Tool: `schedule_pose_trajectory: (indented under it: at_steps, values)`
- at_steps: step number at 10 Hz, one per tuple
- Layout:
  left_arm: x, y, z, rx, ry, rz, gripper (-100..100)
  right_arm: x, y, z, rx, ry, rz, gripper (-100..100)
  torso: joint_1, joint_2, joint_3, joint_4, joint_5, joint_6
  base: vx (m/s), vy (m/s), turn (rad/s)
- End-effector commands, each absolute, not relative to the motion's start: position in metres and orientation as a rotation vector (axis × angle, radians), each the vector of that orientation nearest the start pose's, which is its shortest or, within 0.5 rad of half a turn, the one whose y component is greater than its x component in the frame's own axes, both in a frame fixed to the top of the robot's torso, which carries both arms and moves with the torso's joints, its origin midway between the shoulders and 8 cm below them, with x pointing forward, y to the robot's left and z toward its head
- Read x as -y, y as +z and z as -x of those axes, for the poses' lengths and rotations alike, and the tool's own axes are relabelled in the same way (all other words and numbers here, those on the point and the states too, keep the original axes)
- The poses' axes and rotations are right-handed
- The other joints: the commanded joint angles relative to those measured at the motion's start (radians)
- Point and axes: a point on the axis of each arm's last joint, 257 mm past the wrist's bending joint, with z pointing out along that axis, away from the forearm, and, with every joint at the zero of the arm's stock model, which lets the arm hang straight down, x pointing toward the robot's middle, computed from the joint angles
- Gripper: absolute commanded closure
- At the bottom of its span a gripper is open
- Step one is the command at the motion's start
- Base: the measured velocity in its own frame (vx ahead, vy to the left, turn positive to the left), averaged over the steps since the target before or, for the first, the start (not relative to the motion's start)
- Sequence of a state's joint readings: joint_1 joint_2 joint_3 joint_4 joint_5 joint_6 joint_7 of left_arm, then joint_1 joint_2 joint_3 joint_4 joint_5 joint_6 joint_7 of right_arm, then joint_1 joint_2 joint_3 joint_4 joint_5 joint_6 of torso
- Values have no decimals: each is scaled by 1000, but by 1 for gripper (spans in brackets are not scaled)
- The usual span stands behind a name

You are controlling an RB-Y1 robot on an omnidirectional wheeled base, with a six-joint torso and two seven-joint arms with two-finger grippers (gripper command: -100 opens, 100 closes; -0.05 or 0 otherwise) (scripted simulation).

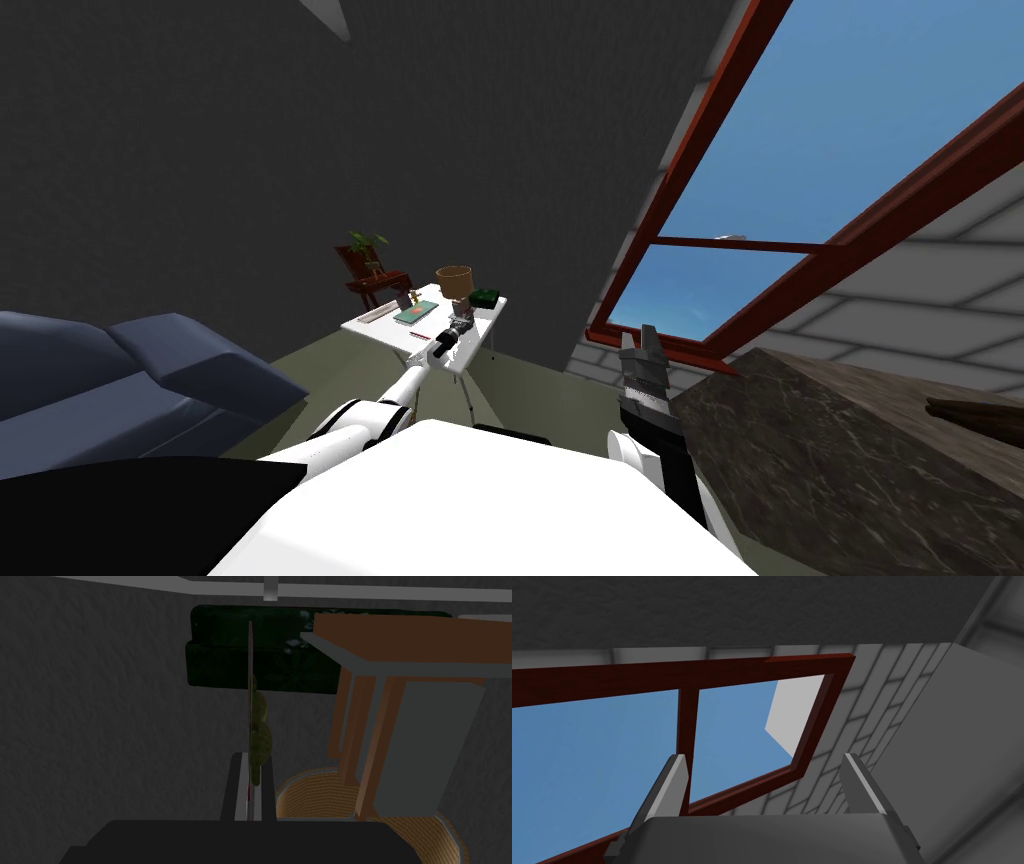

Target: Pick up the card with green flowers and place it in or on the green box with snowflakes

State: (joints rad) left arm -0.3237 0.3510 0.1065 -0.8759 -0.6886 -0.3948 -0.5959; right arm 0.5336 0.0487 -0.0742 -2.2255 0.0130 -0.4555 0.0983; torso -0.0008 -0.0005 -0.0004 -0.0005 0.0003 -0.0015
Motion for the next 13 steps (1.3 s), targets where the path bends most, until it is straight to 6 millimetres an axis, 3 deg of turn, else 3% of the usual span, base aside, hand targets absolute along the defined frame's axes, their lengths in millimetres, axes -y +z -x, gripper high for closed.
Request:
schedule_pose_trajectory:
  at_steps: [1, 3, 4, 5, 9, 10, 11, 13]
  values:
    - [-339, -289, -597, -1669, -110, -81, 100, 317, -20, -351, -690, 1085, -741, 0, 0, 0, 0, 0, 0, 0, 2, 2, -23]
    - [-336, -286, -599, -1662, -113, -89, 100, 317, -20, -351, -690, 1085, -741, 0, 0, -2, -2, -2, 0, -2, 0, 0, 0]
    - [-337, -287, -598, -1664, -111, -87, 0, 317, -20, -351, -690, 1085, -741, 0, 1, -2, -2, -1, 1, -2, 0, 0, 0]
    - [-352, -289, -584, -1661, -107, -75, 100, 317, -20, -351, -690, 1085, -741, 0, 1, -2, -1, -1, 1, -1, 83, -33, 33]
    - [-366, -296, -563, -1664, -102, -70, 100, 317, -20, -350, -690, 1085, -741, 0, -1, -7, -4, -2, 0, 0, 88, -38, 25]
    - [-373, -290, -554, -1647, -105, -72, 100, 317, -20, -351, -690, 1085, -741, 0, 0, -5, -4, -3, 2, 1, 59, -34, 13]
    - [-376, -298, -544, -1660, -101, -70, 100, 317, -20, -350, -690, 1085, -741, 0, 1, -6, -5, -4, 2, 0, 70, -33, 30]
    - [-384, -295, -529, -1650, -102, -74, 100, 317, -20, -350, -690, 1085, -741, 0, 1, -8, -6, -5, 2, 0, 91, -42, 27]
